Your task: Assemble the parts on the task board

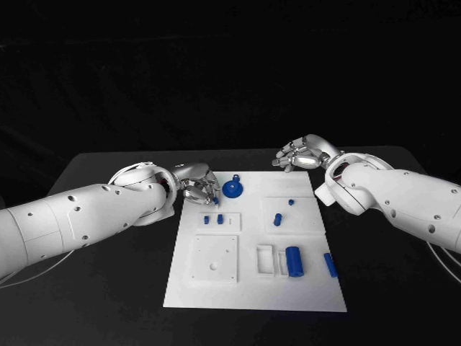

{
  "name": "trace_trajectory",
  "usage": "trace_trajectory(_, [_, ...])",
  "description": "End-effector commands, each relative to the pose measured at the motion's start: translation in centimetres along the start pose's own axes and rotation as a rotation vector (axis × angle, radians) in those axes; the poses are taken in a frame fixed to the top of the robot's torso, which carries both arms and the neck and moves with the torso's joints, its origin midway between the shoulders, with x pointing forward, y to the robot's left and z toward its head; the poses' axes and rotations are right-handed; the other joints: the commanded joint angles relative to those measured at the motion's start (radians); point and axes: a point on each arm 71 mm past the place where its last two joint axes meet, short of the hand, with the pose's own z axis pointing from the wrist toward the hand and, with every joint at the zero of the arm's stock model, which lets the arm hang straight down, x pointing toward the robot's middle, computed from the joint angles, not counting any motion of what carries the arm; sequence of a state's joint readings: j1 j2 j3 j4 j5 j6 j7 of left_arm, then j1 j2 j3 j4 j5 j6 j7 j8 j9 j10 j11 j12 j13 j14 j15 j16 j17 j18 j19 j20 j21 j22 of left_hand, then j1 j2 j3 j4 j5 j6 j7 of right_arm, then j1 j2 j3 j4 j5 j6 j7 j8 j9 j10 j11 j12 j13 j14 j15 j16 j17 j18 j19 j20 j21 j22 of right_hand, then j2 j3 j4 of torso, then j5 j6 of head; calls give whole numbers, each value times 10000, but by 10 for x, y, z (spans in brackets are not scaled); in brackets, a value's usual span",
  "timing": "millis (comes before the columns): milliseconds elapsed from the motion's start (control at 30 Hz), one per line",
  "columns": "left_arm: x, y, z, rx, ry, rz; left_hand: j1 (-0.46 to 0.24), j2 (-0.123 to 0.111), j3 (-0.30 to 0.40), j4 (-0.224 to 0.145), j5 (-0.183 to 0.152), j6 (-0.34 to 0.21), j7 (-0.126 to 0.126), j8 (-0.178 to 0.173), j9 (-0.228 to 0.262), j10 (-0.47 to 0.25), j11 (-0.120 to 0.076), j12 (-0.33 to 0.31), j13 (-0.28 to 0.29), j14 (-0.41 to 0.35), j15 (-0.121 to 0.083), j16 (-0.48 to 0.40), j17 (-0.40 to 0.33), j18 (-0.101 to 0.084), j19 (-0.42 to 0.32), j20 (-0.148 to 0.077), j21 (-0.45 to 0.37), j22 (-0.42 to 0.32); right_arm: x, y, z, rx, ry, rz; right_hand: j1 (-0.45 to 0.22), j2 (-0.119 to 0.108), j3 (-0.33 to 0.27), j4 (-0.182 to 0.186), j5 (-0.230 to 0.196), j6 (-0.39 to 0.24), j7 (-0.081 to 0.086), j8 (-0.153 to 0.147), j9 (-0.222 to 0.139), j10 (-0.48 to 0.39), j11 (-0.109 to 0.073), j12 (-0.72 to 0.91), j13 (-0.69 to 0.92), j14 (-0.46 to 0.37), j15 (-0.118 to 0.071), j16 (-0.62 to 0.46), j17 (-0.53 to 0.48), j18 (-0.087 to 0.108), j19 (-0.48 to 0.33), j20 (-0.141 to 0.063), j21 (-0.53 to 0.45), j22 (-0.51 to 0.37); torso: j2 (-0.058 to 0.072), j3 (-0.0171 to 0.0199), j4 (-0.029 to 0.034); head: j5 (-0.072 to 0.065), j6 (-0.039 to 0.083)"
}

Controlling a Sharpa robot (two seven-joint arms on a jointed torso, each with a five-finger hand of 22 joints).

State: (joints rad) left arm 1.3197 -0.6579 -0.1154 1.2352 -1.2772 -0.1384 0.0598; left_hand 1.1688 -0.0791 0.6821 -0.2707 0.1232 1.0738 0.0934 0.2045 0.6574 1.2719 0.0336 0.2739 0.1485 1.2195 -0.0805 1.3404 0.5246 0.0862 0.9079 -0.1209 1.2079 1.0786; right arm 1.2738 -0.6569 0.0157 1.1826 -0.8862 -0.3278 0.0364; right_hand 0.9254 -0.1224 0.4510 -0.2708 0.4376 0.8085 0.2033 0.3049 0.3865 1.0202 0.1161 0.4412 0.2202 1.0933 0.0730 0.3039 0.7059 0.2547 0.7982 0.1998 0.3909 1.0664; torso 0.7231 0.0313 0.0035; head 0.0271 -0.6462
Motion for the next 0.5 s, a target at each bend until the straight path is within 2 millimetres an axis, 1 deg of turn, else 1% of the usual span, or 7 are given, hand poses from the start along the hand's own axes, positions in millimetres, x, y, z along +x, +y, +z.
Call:
trace_trajectory(33, [2,-1,0,33,152,-94,17,83,53,-9,34,96,26,30,16,76,-28,-25,14,72,-13,8,-16,514,72,-519,17,-11,1,1,0,-104,108,-2,-75,20,-12,-20,60,-51,18,38,-13,-70,-5,44,-12,10,23,-62,9,71,-81,-9,-41,9,-3,-2,8,-9,-5])
trace_trajectory(433, [8,-3,2,39,340,-112,13,89,58,-11,31,92,27,30,12,82,-28,-39,14,70,-13,1,-19,511,73,-520,13,-14,1,1,0,-96,103,-4,-75,21,-12,-21,60,-51,18,40,-14,-71,-5,46,-15,11,23,-64,12,71,-81,-9,-42,10,-1,-10,7,-9,-28])
trace_trajectory(500, [8,-2,2,26,380,-112,13,90,59,-12,30,90,27,30,11,84,-28,-43,14,69,-13,-1,-20,510,73,-521,12,-15,1,1,0,-98,107,-4,-75,21,-12,-21,60,-51,18,40,-15,-71,-5,46,-16,11,23,-65,12,71,-81,-9,-42,10,1,-7,7,-4,-41])
